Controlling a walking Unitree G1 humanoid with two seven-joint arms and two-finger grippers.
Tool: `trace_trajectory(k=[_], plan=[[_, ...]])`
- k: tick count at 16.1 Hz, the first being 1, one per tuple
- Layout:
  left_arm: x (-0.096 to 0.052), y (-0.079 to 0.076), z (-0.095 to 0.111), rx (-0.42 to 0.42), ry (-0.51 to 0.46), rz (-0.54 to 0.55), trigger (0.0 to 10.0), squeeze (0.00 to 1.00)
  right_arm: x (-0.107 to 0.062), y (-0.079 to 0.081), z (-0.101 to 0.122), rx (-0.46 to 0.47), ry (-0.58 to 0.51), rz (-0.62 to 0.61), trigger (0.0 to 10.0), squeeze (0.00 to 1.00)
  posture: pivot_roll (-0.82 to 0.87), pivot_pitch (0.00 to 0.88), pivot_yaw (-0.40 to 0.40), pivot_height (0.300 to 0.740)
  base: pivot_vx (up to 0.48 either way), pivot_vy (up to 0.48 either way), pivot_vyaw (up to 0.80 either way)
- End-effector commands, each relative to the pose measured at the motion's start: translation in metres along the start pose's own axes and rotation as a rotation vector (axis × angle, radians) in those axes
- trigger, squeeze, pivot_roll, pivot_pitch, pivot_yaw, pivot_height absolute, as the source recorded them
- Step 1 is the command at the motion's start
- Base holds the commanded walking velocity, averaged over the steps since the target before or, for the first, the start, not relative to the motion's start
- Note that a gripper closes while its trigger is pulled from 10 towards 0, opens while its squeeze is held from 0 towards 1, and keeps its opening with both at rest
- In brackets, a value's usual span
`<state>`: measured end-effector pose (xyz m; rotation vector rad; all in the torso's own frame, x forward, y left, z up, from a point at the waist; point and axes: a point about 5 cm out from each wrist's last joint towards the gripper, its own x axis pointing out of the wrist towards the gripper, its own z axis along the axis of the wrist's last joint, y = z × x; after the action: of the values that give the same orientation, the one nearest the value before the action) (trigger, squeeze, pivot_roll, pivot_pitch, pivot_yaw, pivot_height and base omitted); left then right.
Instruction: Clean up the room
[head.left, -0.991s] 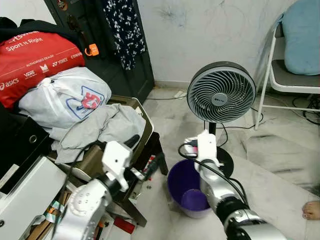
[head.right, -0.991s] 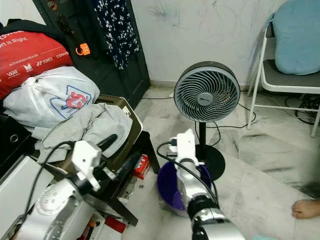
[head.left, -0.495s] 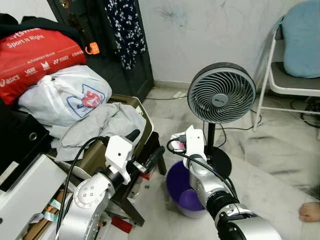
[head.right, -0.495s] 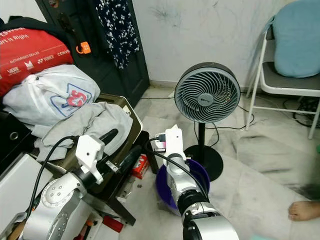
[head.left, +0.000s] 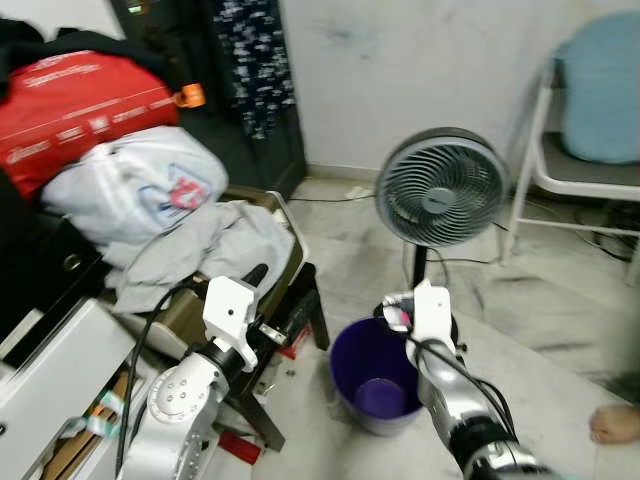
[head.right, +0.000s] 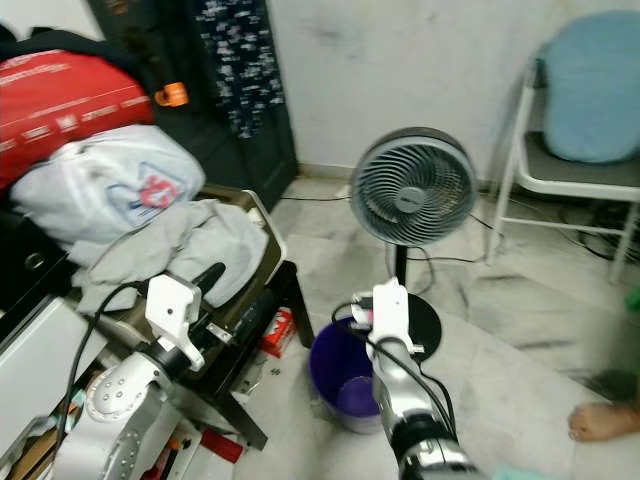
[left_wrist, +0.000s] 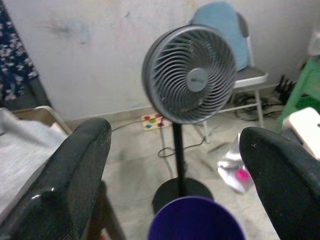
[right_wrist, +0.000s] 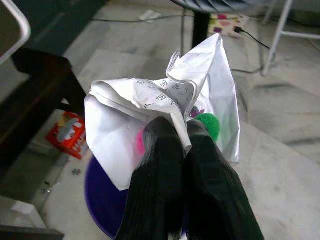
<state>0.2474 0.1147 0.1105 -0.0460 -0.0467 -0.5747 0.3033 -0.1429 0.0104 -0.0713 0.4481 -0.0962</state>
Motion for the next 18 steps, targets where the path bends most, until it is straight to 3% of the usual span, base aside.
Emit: trace_trajectory(k=[1,6,12,18], plan=[[-0.001,0.003,0.001,0.009,-0.002,0.007,10.0,0.00,0.001,0.006,0.009,0.002,-0.030,0.022,10.0,0.00,-0.17,0.000,0.134,0.740,0.000,0.000,0.00],[0.001,0.002,0.000,0.008,-0.007,-0.003,10.0,0.00,-0.002,0.006,0.009,0.012,-0.037,0.040,10.0,0.00,-0.18,0.000,0.135,0.740,0.000,0.000,0.00],[0.003,0.003,-0.005,0.009,-0.006,0.012,10.0,0.00,-0.015,-0.009,0.000,0.010,-0.049,0.064,10.0,0.00,-0.20,0.000,0.140,0.740,0.277,0.000,0.00],[0.008,0.003,-0.006,0.007,-0.019,0.008,10.0,0.00,-0.019,-0.005,0.006,-0.001,-0.057,0.093,10.0,0.00,-0.20,0.000,0.137,0.740,0.326,0.000,0.00]])
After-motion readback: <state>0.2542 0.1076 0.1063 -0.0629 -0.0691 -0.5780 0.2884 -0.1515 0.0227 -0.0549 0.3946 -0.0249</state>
